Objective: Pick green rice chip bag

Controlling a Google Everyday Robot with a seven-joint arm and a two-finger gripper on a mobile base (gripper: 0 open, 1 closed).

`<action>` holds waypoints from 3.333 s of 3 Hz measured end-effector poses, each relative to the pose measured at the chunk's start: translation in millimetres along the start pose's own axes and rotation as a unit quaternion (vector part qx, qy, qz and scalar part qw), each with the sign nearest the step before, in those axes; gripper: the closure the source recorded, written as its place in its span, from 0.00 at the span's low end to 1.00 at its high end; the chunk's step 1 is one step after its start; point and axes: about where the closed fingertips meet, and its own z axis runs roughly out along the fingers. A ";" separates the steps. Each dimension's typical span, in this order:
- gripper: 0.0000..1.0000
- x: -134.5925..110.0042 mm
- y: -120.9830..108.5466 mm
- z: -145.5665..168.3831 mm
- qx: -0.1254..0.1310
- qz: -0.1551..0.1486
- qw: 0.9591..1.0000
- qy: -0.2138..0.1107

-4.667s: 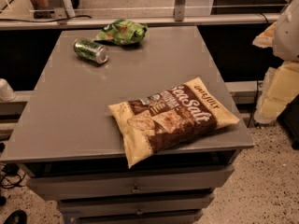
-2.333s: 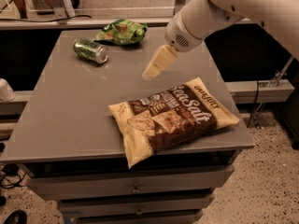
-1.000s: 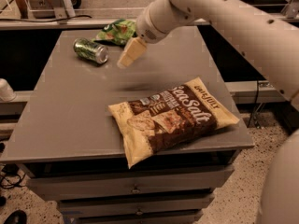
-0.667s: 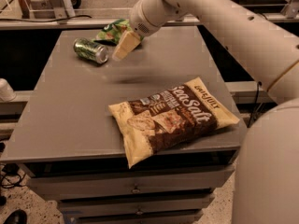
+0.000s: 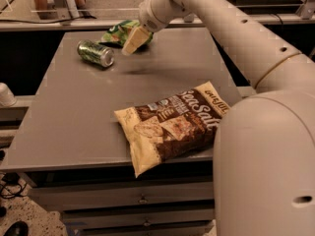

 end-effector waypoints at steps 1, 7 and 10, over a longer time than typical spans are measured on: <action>0.00 2.4 -14.5 16.3 0.004 -0.001 1.000 -0.001; 1.00 29.5 -17.4 14.3 0.008 -0.009 1.000 0.010; 1.00 -27.0 -1.7 -25.8 0.018 -0.050 0.998 -0.046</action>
Offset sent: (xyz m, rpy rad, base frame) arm 0.0627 0.0087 -0.0141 -0.0115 -0.0093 -0.0295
